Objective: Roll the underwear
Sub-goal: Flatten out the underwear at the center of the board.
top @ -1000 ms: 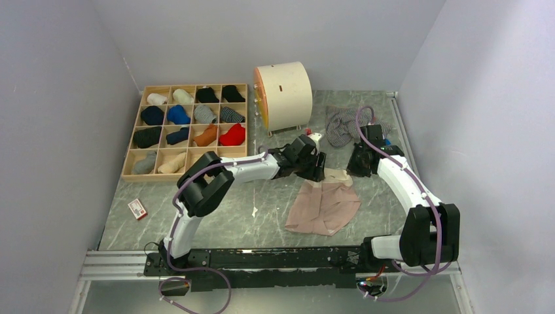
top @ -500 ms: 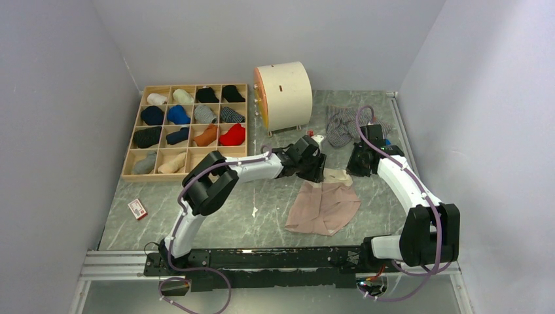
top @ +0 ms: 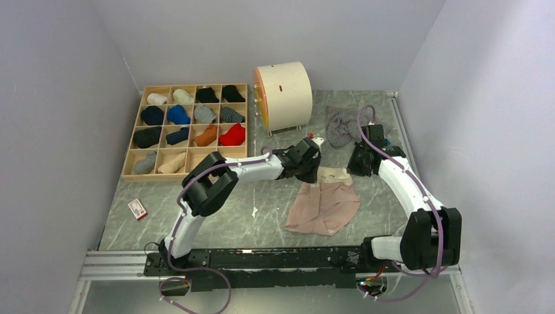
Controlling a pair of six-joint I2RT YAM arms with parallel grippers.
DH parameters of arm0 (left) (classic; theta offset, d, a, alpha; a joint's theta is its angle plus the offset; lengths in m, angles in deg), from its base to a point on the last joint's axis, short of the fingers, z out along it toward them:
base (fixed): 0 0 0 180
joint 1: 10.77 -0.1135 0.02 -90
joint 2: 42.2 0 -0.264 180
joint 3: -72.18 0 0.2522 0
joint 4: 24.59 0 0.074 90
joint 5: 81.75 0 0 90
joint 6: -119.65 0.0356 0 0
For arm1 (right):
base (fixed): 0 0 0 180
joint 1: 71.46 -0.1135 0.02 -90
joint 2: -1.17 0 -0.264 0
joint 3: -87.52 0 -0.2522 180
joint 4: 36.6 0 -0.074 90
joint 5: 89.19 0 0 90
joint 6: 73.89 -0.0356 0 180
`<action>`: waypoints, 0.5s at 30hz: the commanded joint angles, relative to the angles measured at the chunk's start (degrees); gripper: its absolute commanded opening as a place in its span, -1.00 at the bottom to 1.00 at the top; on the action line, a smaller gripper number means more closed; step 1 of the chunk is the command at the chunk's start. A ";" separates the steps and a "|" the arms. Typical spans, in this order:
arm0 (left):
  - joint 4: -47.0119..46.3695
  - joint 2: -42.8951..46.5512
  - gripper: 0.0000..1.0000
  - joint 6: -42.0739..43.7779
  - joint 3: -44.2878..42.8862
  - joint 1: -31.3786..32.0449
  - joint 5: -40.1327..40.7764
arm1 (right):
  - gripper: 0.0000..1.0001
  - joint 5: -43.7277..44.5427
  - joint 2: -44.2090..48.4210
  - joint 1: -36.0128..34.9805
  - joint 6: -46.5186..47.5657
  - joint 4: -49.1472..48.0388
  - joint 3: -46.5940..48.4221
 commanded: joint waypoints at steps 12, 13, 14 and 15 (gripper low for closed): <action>8.04 41.47 -0.90 4.70 21.72 -1.72 6.17 | -1.00 -9.79 19.11 0.36 -2.17 9.34 6.04; 9.95 44.12 -0.90 4.72 22.49 -1.70 6.16 | -1.00 -10.25 20.88 0.36 -2.20 10.62 6.31; 11.63 46.59 -0.90 4.90 23.43 -1.67 6.18 | -1.00 -10.96 22.64 0.36 -2.23 11.72 6.60; 13.09 49.36 -0.90 4.64 24.40 -1.71 6.36 | -1.00 -12.14 24.40 0.36 -2.49 12.81 6.87</action>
